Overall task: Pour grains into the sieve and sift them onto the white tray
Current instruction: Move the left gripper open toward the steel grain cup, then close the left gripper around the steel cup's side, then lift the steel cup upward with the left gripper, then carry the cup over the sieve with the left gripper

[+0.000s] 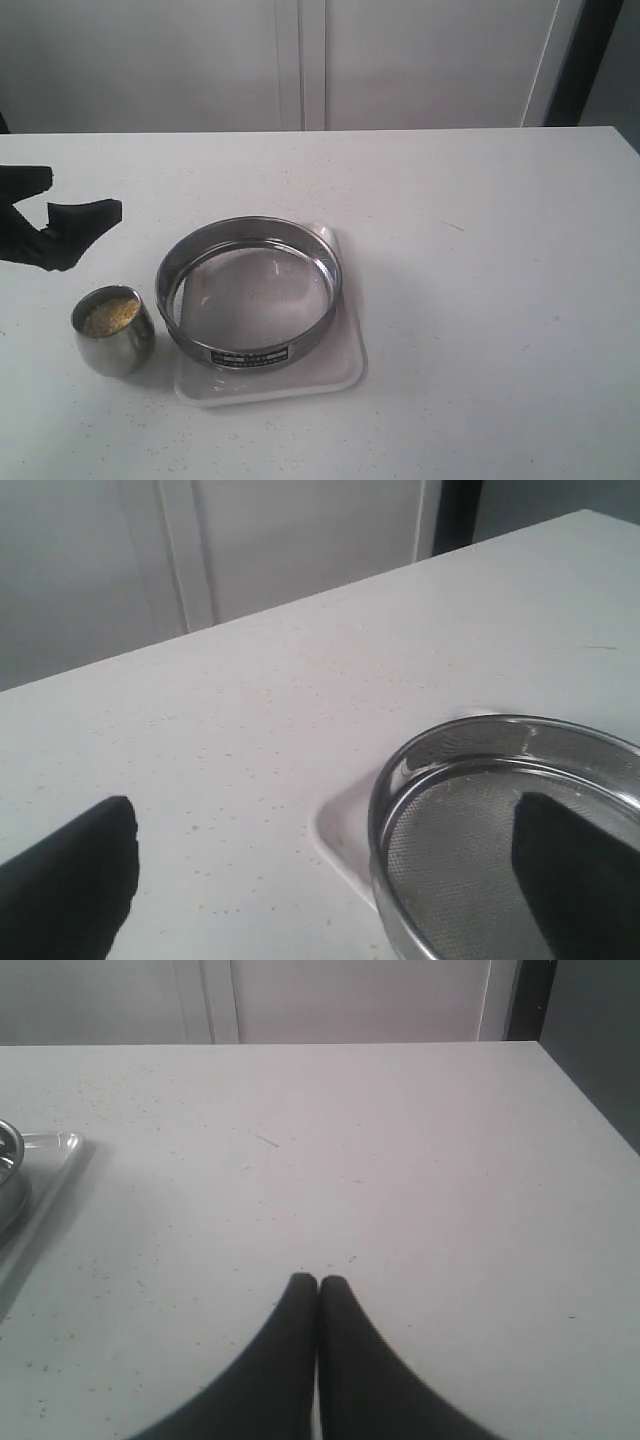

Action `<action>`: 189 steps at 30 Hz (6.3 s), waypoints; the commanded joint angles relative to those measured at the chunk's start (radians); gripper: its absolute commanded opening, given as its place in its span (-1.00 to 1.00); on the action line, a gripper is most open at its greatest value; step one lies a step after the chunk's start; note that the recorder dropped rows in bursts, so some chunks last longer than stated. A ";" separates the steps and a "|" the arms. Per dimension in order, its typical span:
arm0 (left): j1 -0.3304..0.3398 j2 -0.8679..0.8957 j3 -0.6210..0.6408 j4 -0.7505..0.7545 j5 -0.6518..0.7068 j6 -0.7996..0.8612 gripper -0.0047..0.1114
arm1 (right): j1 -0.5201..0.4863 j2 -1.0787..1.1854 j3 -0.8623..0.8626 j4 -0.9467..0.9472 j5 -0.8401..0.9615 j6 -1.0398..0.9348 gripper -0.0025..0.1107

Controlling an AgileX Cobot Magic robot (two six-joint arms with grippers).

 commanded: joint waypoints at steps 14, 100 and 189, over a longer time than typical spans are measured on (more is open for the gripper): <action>0.000 0.047 0.001 0.348 0.105 -0.115 0.89 | -0.001 0.000 0.005 -0.008 -0.009 0.000 -0.96; 0.000 0.272 0.018 0.200 0.099 0.159 -0.92 | 0.000 0.000 0.005 -0.009 -0.009 0.000 -0.96; -0.598 0.001 -0.323 0.651 1.035 -0.599 -0.92 | 0.000 0.000 0.005 -0.007 -0.009 0.000 -0.96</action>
